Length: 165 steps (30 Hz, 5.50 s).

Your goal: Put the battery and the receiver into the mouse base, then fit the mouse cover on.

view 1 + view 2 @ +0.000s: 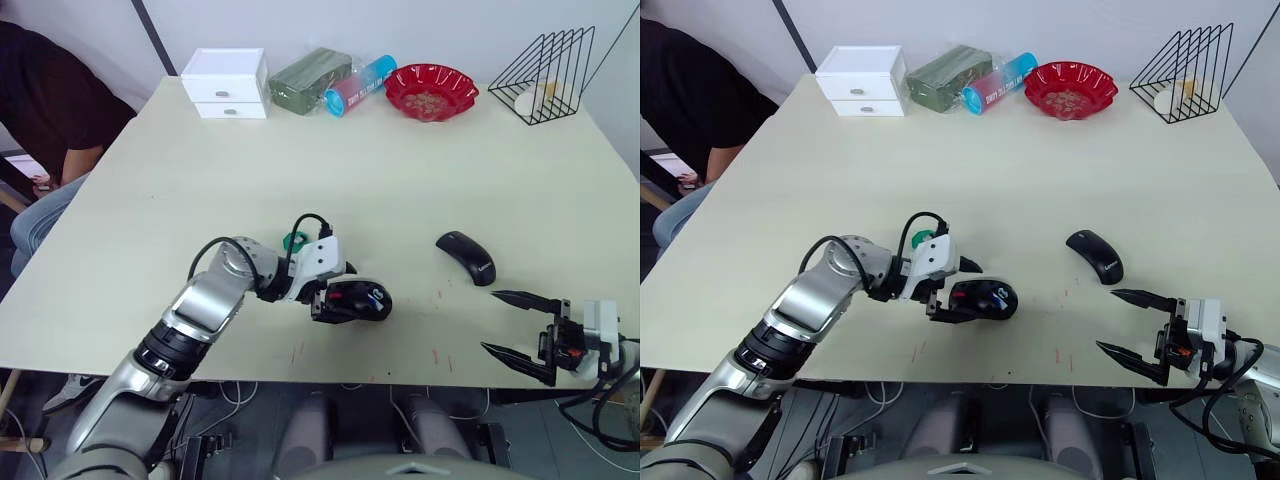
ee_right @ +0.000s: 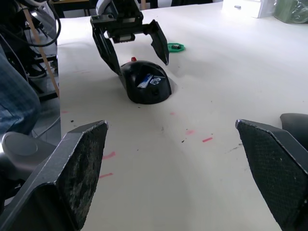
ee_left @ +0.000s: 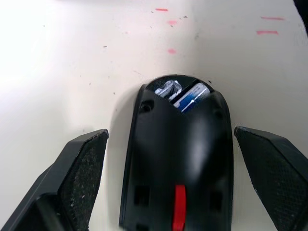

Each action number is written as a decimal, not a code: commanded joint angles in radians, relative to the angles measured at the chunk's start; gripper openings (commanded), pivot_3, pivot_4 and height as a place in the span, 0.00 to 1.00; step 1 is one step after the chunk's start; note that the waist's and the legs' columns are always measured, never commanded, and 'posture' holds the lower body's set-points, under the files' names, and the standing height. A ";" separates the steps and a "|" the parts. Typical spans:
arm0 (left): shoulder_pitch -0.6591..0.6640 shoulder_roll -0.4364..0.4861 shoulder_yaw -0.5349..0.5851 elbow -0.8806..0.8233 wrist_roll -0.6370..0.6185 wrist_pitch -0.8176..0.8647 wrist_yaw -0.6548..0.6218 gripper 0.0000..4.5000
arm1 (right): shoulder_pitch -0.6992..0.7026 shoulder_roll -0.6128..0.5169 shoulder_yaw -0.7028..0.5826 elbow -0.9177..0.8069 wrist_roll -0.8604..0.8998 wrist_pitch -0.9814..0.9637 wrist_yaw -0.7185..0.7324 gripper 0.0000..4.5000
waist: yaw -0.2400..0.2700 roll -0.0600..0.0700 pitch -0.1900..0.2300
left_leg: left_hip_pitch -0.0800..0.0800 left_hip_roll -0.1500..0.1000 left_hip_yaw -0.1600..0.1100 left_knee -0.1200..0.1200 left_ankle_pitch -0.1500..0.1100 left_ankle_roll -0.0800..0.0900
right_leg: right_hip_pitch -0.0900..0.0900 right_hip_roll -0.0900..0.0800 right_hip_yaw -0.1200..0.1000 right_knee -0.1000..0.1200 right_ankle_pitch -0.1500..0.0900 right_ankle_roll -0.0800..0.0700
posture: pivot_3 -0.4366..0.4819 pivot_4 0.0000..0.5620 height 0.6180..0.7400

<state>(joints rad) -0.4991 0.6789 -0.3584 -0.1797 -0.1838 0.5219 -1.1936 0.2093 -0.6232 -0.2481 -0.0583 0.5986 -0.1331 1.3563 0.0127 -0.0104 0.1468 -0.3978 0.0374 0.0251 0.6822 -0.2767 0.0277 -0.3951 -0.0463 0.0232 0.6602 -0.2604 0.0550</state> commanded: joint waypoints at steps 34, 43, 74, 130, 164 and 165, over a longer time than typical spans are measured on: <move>0.313 -0.054 0.518 -0.029 -0.187 -0.001 0.438 1.00 | 0.008 0.040 -0.038 -0.028 0.043 -0.025 -0.040 1.00 | -0.001 -0.001 0.003 | 0.000 0.001 0.000 0.000 0.000 0.000 | 0.000 -0.001 0.000 0.001 0.000 0.000 | 0.48 0.27 1.00; 0.219 -0.059 0.425 0.045 -0.140 0.023 0.452 0.71 | 0.007 0.026 -0.046 -0.024 0.041 -0.022 -0.033 1.00 | 0.000 -0.001 0.003 | 0.000 0.000 0.000 0.000 0.000 0.000 | 0.000 -0.001 -0.001 0.001 0.000 0.000 | 0.48 0.27 1.00; 0.193 -0.078 0.413 0.055 -0.136 0.060 0.497 0.65 | 0.009 0.008 -0.070 -0.019 0.045 -0.024 -0.033 1.00 | -0.001 -0.002 0.003 | 0.000 0.000 0.000 0.000 0.000 0.000 | 0.000 -0.001 -0.001 0.001 0.000 0.000 | 0.48 0.27 1.00; -0.004 -0.053 0.336 0.514 -0.024 -0.249 0.201 0.30 | 0.047 0.113 0.013 -0.117 -0.023 -0.110 -0.141 1.00 | -0.001 -0.002 0.004 | 0.000 0.000 0.000 0.000 0.000 0.000 | 0.000 0.000 -0.001 0.001 0.000 0.000 | 0.48 0.27 1.00; 0.000 -0.086 0.316 0.543 0.006 -0.229 0.230 0.30 | 0.065 0.111 0.015 -0.121 -0.028 -0.130 -0.146 1.00 | -0.001 -0.002 0.003 | 0.000 0.000 0.000 0.000 0.000 0.000 | 0.000 0.000 -0.001 0.002 0.000 0.000 | 0.48 0.27 1.00; 0.000 -0.086 0.316 0.542 0.005 -0.229 0.229 0.30 | 0.065 0.111 0.015 -0.121 -0.028 -0.131 -0.146 1.00 | -0.001 -0.002 0.003 | 0.000 0.000 0.000 0.000 0.000 0.000 | 0.000 0.000 -0.001 0.002 0.000 0.000 | 0.48 0.27 1.00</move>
<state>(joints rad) -0.5089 0.5919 -0.0455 0.3688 -0.1812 0.2803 -0.9686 0.2744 -0.5076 -0.2300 -0.1544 0.5606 -0.2452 1.2101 0.0117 -0.0120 0.1502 -0.3974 0.0375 0.0250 0.6821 -0.2767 0.0275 -0.3953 -0.0467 0.0224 0.6618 -0.2601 0.0550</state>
